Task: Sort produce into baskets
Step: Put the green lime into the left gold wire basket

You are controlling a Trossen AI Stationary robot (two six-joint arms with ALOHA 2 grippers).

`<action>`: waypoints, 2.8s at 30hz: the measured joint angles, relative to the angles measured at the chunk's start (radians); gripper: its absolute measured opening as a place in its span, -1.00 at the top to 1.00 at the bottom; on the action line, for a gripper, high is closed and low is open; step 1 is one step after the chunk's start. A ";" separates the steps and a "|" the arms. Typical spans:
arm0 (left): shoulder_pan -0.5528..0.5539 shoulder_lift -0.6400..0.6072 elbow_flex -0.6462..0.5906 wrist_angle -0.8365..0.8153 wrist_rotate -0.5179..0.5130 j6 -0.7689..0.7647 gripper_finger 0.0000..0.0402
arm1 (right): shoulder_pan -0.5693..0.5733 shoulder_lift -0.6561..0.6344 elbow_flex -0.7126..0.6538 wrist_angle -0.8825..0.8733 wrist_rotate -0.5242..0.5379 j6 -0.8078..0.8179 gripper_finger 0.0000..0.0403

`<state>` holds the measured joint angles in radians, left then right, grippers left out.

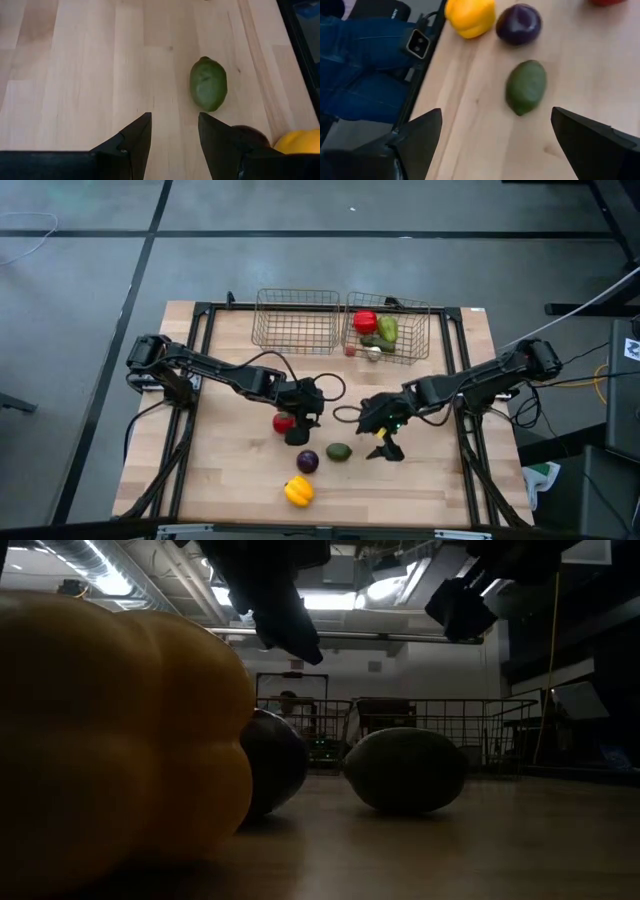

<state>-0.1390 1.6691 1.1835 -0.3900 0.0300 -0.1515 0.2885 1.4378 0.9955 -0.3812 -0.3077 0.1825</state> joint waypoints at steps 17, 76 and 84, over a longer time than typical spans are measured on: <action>0.000 0.000 0.000 -0.016 0.000 -0.005 0.21 | 0.039 0.046 0.000 0.147 0.185 0.257 -0.86; -0.088 -0.276 0.000 -0.343 -0.057 -0.078 0.21 | 0.111 0.439 0.015 0.382 0.420 0.258 0.03; -0.110 -0.423 0.000 -0.402 -0.179 -0.083 0.21 | 0.104 0.437 0.141 0.368 0.425 0.123 -0.11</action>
<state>-0.2489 1.2462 1.1835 -0.7916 -0.1490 -0.2346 0.3925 1.8744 1.1364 -0.0133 0.1176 0.3052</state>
